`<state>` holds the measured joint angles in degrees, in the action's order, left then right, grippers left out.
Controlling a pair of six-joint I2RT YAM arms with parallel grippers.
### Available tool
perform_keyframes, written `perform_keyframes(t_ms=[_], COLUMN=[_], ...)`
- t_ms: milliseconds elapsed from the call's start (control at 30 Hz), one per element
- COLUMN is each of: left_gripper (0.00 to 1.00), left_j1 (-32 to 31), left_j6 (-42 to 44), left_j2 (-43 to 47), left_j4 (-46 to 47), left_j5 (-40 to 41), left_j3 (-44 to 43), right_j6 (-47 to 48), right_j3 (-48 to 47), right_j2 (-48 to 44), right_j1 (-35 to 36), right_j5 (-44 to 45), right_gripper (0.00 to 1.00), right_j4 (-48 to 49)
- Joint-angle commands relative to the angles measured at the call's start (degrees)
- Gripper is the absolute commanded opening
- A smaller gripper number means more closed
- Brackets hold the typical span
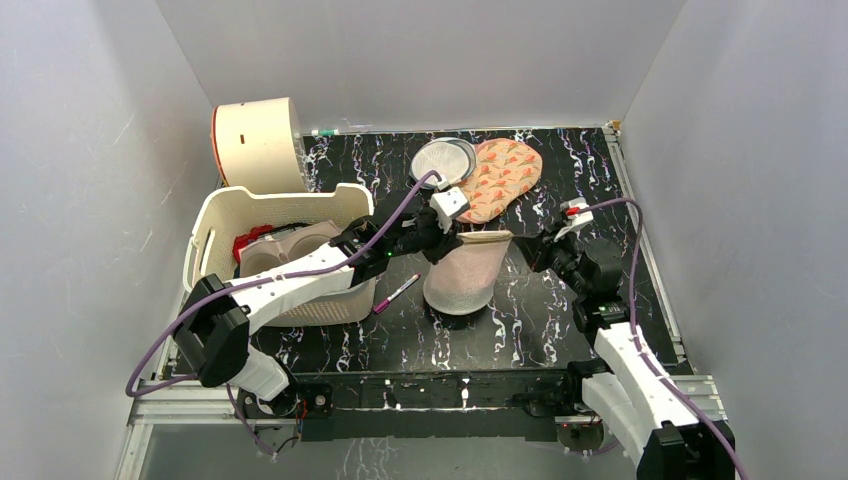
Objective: Unzip the laundry bag and remove the bra
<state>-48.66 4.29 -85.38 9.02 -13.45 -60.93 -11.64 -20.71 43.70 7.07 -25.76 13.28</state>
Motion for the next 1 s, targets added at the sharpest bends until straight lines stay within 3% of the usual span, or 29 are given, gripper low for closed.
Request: perform_keyframes(t_ms=[0, 67, 167, 200, 233, 333, 533, 700, 900, 967], left_gripper=[0.0, 0.0, 0.0, 0.08, 0.23, 0.5, 0.79, 0.82, 0.7, 0.72], left_j1=[0.0, 0.0, -0.1, -0.2, -0.4, -1.3, -5.0, -8.5, -10.3, -10.4], left_j6=[0.9, 1.4, 2.1, 2.2, 2.3, 2.9, 6.5, 8.4, 11.4, 11.4], left_j2=[4.6, 4.5, 4.1, 4.0, 3.9, 4.3, 6.7, 8.7, 5.9, 5.1], left_j4=[2.9, 2.6, 1.2, 0.8, 0.5, -0.4, 1.5, 2.3, -1.0, -1.2], left_j5=[-0.4, -0.4, 0.2, 0.8, 1.4, 2.2, 1.5, 3.0, 11.3, 14.4], left_j3=[0.0, -0.2, -1.1, -1.5, -1.7, -2.0, 0.5, 1.7, 0.1, -0.1], right_j6=[0.7, 0.9, 6.9, 8.2, 9.0, 10.0, 11.9, 12.8, 12.7, 13.2], right_j3=[-0.1, -0.5, -3.4, -4.4, -5.2, -5.9, -7.2, -8.6, -11.1, -11.7], right_j2=[2.1, 3.4, 4.8, 5.2, 5.3, 4.6, 3.2, 2.6, 2.4, 2.1], right_j1=[-2.7, -3.1, -3.0, -2.9, -2.7, -0.8, 3.6, 8.7, 12.7, 13.0], right_j5=[8.9, 5.9, -5.6, -9.1, -12.0, -16.6, -17.2, -15.1, -12.9, -12.6], right_gripper=[0.0, 0.0, 0.0, 0.0, 0.0, 0.0, 0.0, 0.0, 0.0, 0.0], right_j4=[1.0, 2.5, 2.2, 1.6, 1.4, 1.1, -3.2, -5.3, -6.1, -6.7])
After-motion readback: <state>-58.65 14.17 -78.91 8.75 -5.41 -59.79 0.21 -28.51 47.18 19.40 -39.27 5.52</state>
